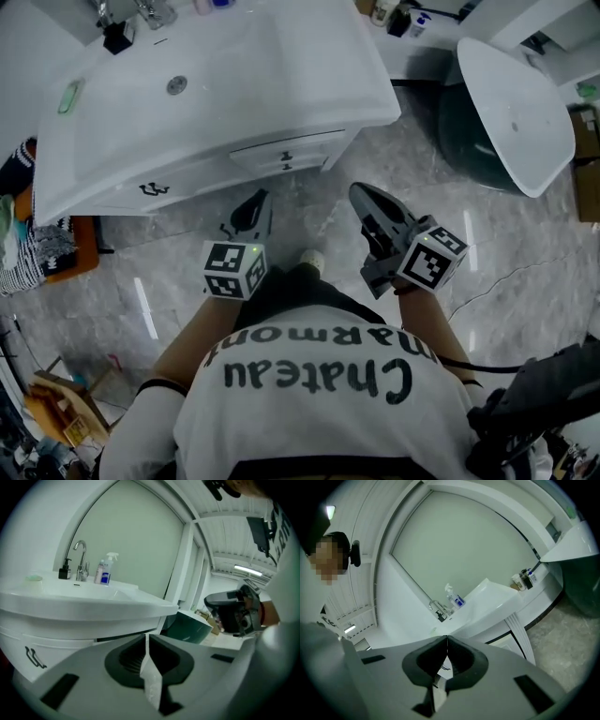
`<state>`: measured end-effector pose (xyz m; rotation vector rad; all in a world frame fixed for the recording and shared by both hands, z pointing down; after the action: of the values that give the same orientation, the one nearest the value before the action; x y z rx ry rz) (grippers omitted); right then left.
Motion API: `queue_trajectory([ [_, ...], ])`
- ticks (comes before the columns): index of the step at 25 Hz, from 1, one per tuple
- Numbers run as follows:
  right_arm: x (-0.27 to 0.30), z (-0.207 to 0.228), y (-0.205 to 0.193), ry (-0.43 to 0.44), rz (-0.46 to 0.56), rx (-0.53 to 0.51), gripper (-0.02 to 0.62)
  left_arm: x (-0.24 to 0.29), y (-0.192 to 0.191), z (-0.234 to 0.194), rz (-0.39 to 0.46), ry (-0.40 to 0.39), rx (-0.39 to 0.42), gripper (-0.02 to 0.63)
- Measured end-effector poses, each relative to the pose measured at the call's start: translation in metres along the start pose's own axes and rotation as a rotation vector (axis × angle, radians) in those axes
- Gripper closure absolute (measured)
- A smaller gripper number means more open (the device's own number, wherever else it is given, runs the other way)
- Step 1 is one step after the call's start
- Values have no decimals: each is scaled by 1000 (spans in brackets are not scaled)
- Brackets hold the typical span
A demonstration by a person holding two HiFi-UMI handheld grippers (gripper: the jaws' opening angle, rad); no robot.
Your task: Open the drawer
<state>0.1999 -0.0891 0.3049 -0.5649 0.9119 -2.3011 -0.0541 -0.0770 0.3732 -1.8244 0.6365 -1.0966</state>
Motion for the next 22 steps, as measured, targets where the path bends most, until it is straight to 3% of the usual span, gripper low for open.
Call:
queue_trajectory([
  [5, -9, 35, -21, -56, -47, 50, 586, 39, -24, -13, -78, 62, -52, 604],
  [13, 7, 78, -46, -124, -96, 143, 586, 90, -59, -25, -194, 79, -77, 592],
  [22, 8, 131, -59, -205, -117, 219, 586, 160, -92, -40, -264, 100, -125, 454],
])
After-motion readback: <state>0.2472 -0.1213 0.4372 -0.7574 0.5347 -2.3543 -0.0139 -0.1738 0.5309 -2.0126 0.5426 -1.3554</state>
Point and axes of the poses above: the fingertips, and each gripper's own axes: x forward along the fingers, z to its right, y out of its top, the point moved 9 cm from there along -x, backward along the fingers, and after that the axes turned 1 degree about z, right-handed, at the moved point
